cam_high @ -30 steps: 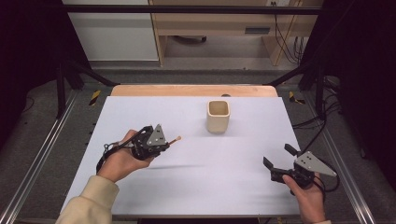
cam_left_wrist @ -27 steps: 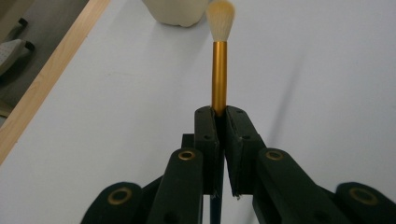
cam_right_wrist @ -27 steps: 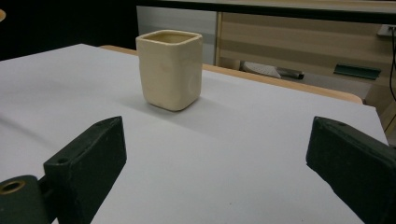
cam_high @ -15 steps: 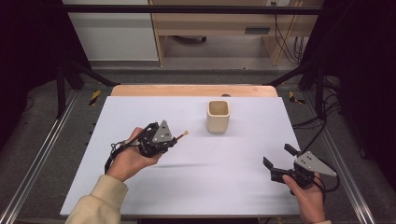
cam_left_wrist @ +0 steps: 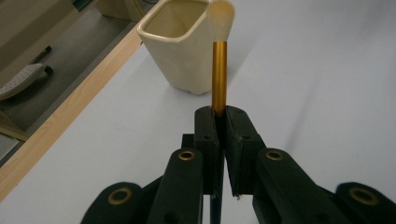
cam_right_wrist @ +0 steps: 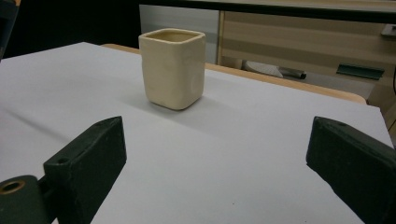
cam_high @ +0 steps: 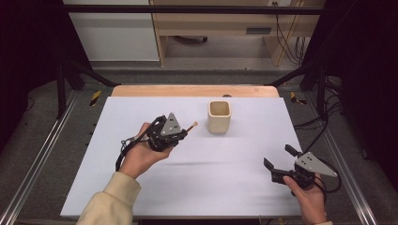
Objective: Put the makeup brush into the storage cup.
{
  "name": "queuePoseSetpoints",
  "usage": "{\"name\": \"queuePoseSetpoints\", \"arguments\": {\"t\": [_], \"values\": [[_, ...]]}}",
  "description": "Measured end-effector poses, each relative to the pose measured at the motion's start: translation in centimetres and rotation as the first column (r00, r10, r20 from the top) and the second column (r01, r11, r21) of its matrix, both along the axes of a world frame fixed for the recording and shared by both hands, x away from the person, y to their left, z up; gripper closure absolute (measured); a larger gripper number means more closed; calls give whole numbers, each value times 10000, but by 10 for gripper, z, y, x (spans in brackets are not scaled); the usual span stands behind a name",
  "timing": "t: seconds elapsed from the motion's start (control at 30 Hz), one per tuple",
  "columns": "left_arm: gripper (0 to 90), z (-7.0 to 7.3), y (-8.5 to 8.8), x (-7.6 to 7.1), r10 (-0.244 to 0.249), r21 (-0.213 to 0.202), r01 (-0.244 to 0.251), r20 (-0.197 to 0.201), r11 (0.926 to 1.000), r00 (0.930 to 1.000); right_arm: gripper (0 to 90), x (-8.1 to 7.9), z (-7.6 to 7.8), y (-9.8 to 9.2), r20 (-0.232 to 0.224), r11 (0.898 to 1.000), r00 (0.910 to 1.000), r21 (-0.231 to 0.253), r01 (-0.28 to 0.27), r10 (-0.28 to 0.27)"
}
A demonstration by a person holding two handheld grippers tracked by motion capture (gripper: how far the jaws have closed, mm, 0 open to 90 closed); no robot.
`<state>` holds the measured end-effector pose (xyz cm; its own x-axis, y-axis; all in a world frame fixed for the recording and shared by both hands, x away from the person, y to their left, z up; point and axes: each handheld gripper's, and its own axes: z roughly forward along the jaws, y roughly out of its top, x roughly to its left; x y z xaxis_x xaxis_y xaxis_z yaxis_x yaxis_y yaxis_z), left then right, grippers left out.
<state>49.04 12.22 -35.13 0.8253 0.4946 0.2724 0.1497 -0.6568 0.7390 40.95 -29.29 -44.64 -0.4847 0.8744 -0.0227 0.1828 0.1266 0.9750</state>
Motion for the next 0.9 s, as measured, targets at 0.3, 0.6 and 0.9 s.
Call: {"name": "queuePoseSetpoints", "arguments": {"t": [0.3, 0.6, 0.9], "values": [[834, 2, -11, 3, 106, -433, -97, 207, 9990, 9997, 53, 0, 0, 0, 6, 10000, 10000, 76, -12, 12], [834, 5, -17, 3, 85, -830, -53, 384, 9965, 9992, 53, 0, 0, -1, 9, 9999, 10000, 104, -29, 29], [834, 5, -25, 5, 312, -1333, -244, 490, 9908, 9983, 53, 0, 0, 0, -9, 9999, 10000, 97, -50, 50]]}}
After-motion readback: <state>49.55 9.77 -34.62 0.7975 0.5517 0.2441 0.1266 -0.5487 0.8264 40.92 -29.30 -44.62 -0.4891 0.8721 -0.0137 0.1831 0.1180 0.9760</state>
